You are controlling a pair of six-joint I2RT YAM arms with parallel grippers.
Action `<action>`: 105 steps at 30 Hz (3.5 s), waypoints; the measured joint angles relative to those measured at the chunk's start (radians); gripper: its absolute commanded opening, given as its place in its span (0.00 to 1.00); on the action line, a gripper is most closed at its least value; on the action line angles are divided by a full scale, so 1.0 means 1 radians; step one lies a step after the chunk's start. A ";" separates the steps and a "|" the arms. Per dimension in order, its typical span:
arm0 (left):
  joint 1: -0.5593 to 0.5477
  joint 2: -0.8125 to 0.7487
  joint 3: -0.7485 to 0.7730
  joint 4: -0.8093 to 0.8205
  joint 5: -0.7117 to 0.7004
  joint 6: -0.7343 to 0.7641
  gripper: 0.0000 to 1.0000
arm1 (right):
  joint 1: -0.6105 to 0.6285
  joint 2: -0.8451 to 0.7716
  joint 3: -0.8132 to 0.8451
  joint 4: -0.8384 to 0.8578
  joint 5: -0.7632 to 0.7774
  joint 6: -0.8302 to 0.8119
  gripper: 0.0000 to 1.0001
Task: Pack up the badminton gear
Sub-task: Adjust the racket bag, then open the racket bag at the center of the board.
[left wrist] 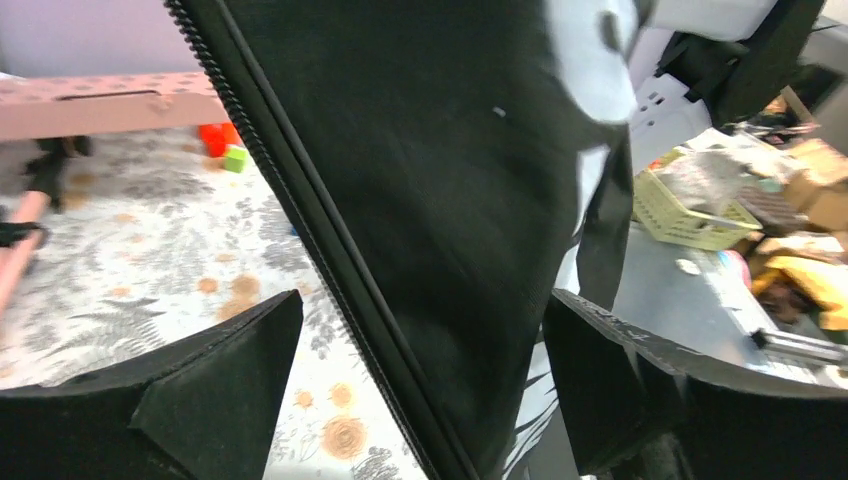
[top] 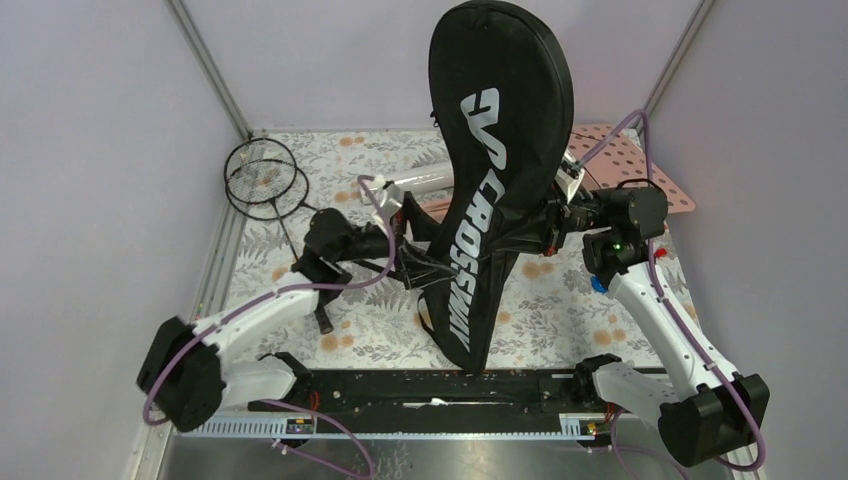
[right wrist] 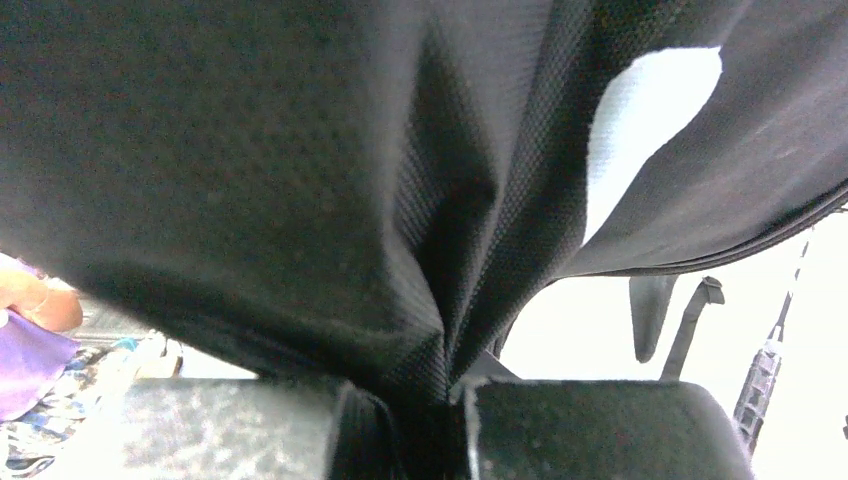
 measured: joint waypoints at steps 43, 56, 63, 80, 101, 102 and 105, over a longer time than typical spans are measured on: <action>-0.451 0.611 0.661 -1.251 -1.342 0.386 0.00 | -0.164 0.011 -0.050 -0.974 1.281 -0.454 1.00; -0.503 0.644 0.673 -1.313 -1.466 0.419 0.00 | -0.164 0.281 0.172 -0.950 1.251 -0.315 1.00; -0.509 0.644 0.677 -1.312 -1.513 0.419 0.00 | -0.163 0.262 0.132 -1.028 1.426 -0.358 1.00; -0.526 0.644 0.677 -1.258 -1.636 0.422 0.00 | -0.163 0.178 0.098 -1.083 1.569 -0.346 1.00; -0.556 0.646 0.677 -1.229 -1.698 0.461 0.00 | -0.163 0.247 0.111 -1.046 1.494 -0.286 0.86; -0.556 0.646 0.677 -1.229 -1.698 0.462 0.00 | -0.163 0.238 0.120 -1.047 1.495 -0.286 0.86; -0.556 0.646 0.677 -1.226 -1.698 0.464 0.00 | -0.163 0.212 0.156 -1.046 1.497 -0.286 0.85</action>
